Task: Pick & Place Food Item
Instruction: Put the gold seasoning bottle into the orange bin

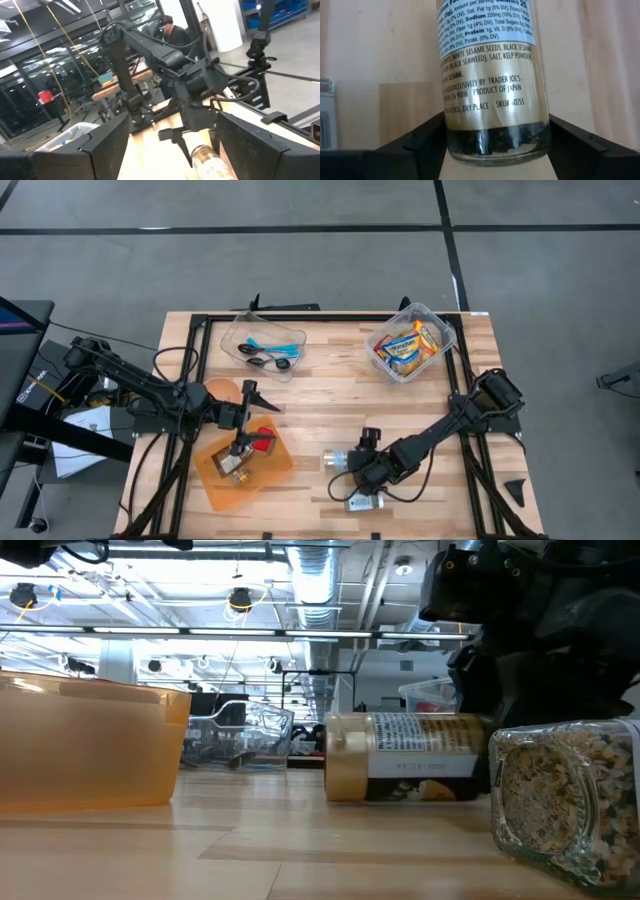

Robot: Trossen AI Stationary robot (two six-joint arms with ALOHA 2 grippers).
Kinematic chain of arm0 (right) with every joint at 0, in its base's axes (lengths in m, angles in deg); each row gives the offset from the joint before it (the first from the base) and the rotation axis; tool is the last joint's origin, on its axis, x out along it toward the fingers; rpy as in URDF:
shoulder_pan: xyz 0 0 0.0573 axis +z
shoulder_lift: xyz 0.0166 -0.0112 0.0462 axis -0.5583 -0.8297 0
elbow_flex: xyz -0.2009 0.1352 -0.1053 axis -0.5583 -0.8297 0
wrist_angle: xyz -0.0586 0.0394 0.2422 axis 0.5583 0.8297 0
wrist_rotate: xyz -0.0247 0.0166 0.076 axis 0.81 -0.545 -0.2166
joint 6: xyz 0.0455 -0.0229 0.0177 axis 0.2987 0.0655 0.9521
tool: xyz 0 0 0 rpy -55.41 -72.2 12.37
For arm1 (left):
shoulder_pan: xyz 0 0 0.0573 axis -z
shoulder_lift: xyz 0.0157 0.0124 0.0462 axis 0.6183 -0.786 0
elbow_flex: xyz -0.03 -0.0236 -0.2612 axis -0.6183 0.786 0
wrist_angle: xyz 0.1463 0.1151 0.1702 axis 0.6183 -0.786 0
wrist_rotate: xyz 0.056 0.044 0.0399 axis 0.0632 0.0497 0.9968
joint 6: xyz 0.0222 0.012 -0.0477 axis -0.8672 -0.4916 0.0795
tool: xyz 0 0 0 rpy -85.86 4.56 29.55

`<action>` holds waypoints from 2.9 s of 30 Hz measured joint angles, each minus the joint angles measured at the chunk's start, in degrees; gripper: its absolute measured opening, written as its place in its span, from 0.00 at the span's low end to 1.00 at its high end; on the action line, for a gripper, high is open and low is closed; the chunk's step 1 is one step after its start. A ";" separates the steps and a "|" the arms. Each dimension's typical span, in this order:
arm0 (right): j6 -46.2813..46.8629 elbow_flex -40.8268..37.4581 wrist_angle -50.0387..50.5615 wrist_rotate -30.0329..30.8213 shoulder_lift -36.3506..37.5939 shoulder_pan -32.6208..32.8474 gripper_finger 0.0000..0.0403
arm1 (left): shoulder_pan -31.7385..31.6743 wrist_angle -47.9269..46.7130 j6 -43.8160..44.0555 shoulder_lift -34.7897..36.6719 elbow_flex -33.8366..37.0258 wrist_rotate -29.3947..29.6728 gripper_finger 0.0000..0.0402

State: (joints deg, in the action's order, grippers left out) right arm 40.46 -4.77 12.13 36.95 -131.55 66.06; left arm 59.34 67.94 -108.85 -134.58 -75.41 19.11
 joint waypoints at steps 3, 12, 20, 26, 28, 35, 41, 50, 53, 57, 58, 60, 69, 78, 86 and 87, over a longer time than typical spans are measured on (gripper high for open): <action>-0.15 0.57 0.80 1.27 0.02 -0.02 0.69 | 0.00 0.00 -0.05 0.00 0.00 0.10 0.72; -2.07 5.41 4.79 7.59 0.09 1.98 0.69 | 0.00 -2.26 -1.44 0.00 0.00 0.12 0.72; 1.68 13.23 15.89 18.60 0.15 6.00 0.69 | 0.82 1.08 -8.21 -5.57 -0.07 0.19 0.72; 6.50 16.04 22.23 25.13 0.20 8.60 0.69 | 2.28 5.35 -13.35 -14.64 -3.39 0.19 0.72; 7.78 16.09 23.48 26.77 0.20 9.13 0.69 | 2.77 5.29 -12.92 -17.95 -5.93 0.21 0.72; 10.60 16.07 25.72 28.44 0.20 9.09 0.69 | 4.11 -2.38 -11.61 -28.61 -16.54 0.90 0.72; 10.61 16.06 25.54 28.40 0.20 9.11 0.69 | 5.20 -7.46 -11.94 -33.46 -21.77 4.69 0.73; 10.61 16.06 25.08 28.38 0.20 9.11 0.69 | 5.51 -9.67 -10.37 -33.94 -22.84 9.18 0.85; 10.61 16.06 24.97 28.35 0.20 9.11 0.69 | 5.46 -9.68 -10.08 -33.94 -22.84 9.19 0.89; 10.13 16.06 24.14 28.38 0.20 9.11 0.69 | 5.27 -9.25 -9.93 -34.82 -22.88 9.20 0.92; 10.11 16.06 24.08 28.38 0.20 9.11 0.69 | 5.11 -8.82 -9.93 -35.27 -22.88 9.19 0.92; 10.10 16.06 24.08 28.38 0.20 9.11 0.69 | 4.76 -7.29 -10.07 -36.43 -22.88 9.19 0.92; 9.98 16.06 24.07 28.38 0.20 9.11 0.69 | 2.92 -3.30 -10.64 -38.93 -22.88 7.92 0.92; 9.99 16.06 23.87 28.35 0.20 9.01 0.69 | 1.69 1.86 -10.32 -43.33 -22.93 3.99 0.90; 10.20 16.06 24.18 28.74 0.17 9.09 0.68 | 0.61 4.69 -11.39 -43.86 -22.88 3.89 0.81; 10.18 16.06 24.40 28.73 0.17 9.07 0.68 | 0.63 4.22 -10.96 -43.46 -22.89 3.84 0.80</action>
State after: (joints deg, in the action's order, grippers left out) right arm 50.64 11.29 36.52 65.68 -131.37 75.13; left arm 59.97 72.16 -119.81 -178.04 -98.30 22.94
